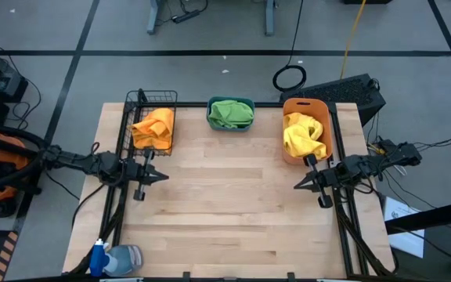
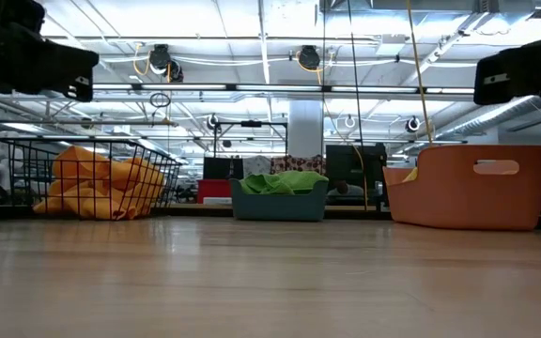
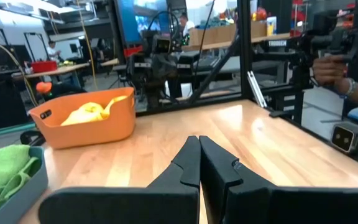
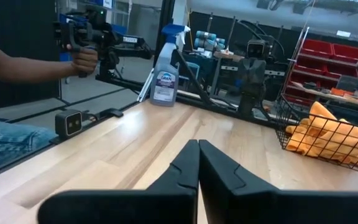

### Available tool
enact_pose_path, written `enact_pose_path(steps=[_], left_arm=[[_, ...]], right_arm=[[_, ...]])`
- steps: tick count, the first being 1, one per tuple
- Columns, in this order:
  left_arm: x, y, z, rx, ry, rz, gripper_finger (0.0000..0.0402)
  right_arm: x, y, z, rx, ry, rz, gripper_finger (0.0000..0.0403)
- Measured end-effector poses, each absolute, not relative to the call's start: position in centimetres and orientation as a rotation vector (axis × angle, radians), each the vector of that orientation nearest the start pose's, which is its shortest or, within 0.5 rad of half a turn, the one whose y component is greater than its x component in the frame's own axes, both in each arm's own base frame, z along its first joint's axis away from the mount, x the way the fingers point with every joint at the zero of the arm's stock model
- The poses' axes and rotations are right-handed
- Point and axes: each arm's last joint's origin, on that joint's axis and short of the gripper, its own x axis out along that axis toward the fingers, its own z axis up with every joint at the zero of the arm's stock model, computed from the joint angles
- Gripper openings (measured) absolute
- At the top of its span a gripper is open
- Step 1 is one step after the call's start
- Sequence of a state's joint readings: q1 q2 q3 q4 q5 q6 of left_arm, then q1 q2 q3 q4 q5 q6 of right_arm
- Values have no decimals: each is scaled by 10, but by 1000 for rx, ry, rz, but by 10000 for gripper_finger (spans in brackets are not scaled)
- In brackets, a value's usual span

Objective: Sort microfiber towel by color & place in baskets
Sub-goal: Return to Home Position

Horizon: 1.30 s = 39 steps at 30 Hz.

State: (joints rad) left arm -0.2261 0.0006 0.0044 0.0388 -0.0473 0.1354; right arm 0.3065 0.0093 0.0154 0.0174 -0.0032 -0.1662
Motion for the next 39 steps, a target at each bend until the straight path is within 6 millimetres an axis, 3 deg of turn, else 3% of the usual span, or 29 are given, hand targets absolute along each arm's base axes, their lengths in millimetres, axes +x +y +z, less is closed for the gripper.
enact_pose_path(steps=[26, 31, 39], left_arm=[[96, -15, 167, 106, -35, -204, 0], [96, -15, 166, 32, -23, -172, 0], [96, -14, 166, 64, -24, -155, 7]], right_arm=[[93, 29, 169, -190, -50, 305, 0], [93, 29, 169, -173, -48, 304, 0], [94, 26, 171, -97, -47, 191, 0]])
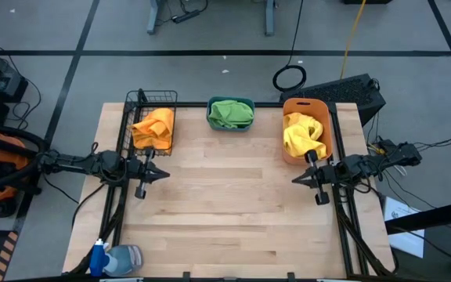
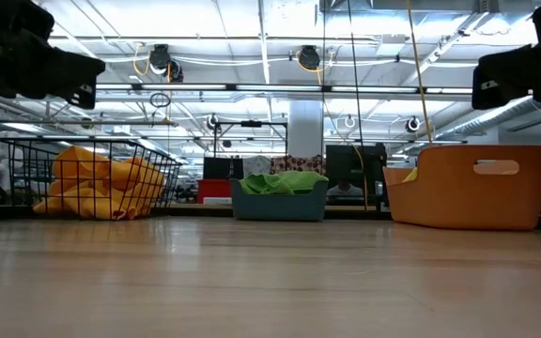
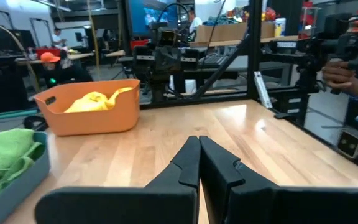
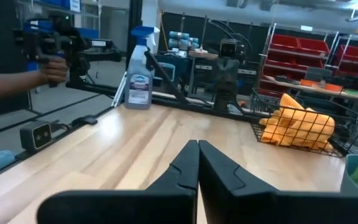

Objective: Sort microfiber towel by color & place in baskets
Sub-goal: Return to Home Position

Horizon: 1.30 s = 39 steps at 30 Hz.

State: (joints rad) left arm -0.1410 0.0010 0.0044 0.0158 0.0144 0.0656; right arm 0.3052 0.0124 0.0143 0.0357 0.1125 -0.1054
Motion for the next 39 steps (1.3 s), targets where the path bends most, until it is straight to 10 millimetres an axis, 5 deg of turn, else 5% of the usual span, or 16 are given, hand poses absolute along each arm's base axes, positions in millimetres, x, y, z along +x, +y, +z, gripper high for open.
enact_pose_path(steps=[39], left_arm=[[96, -15, 166, 83, -26, -187, 10]], right_arm=[[97, 10, 170, -92, -30, 65, 0]])
